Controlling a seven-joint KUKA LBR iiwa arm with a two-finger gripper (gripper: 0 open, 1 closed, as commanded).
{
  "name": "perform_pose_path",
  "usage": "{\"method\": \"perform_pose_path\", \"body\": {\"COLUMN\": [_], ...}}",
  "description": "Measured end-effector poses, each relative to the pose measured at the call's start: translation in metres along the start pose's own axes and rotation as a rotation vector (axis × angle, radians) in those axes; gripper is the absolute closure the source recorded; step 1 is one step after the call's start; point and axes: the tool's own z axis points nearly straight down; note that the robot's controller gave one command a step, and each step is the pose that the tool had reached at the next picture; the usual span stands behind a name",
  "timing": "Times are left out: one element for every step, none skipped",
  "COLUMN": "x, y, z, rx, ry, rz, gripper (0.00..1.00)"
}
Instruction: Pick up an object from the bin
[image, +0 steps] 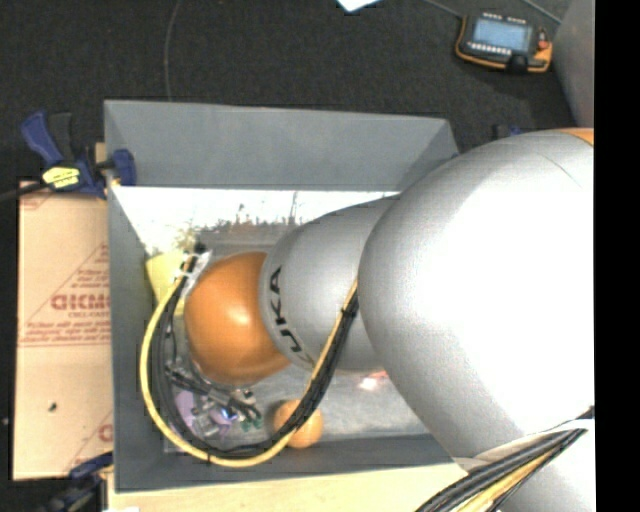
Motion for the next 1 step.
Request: {"method": "perform_pose_path", "body": {"x": [0.0112], "y": [-0.0236], "z": [-0.0010], "rx": [0.001], "ry": [0.017], "rz": [-0.080], "gripper": [1.00]}}
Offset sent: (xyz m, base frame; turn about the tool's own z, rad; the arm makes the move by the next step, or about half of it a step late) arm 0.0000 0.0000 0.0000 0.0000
